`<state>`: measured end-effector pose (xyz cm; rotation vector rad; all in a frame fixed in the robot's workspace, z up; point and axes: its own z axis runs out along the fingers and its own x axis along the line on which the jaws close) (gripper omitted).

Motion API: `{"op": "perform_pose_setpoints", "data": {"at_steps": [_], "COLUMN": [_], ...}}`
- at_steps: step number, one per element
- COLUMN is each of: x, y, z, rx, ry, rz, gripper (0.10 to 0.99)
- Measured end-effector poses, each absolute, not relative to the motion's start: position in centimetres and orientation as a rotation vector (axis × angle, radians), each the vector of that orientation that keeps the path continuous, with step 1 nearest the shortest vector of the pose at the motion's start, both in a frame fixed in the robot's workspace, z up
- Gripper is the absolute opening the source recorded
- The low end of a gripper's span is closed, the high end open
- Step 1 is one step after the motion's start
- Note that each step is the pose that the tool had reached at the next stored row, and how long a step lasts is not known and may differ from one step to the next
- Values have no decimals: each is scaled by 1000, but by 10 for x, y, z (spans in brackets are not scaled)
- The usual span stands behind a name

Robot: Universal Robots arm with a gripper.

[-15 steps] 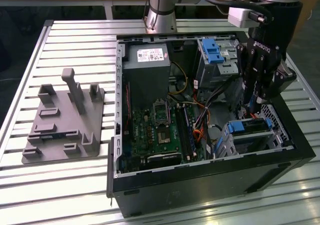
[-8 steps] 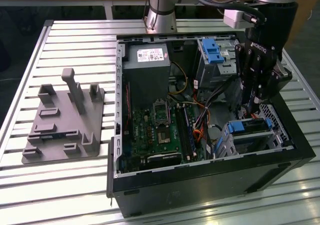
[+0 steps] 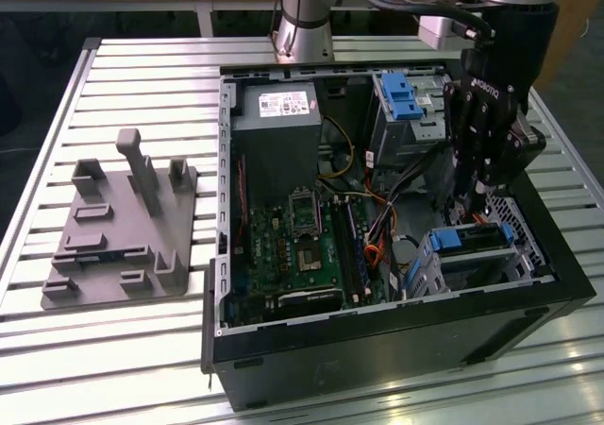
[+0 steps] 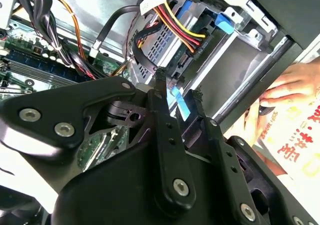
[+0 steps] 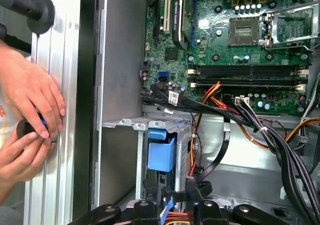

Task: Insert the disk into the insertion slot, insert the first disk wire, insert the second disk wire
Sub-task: 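Insert the second disk wire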

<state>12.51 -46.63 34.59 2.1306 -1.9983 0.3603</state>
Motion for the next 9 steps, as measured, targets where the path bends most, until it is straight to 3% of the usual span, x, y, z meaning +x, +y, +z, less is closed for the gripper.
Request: {"op": "perform_pose_setpoints", "data": {"at_steps": [9], "x": [125], "y": [-464], "z": [344], "rx": [2114], "ry": [-1967], "rz": [398], "gripper": [361]}}
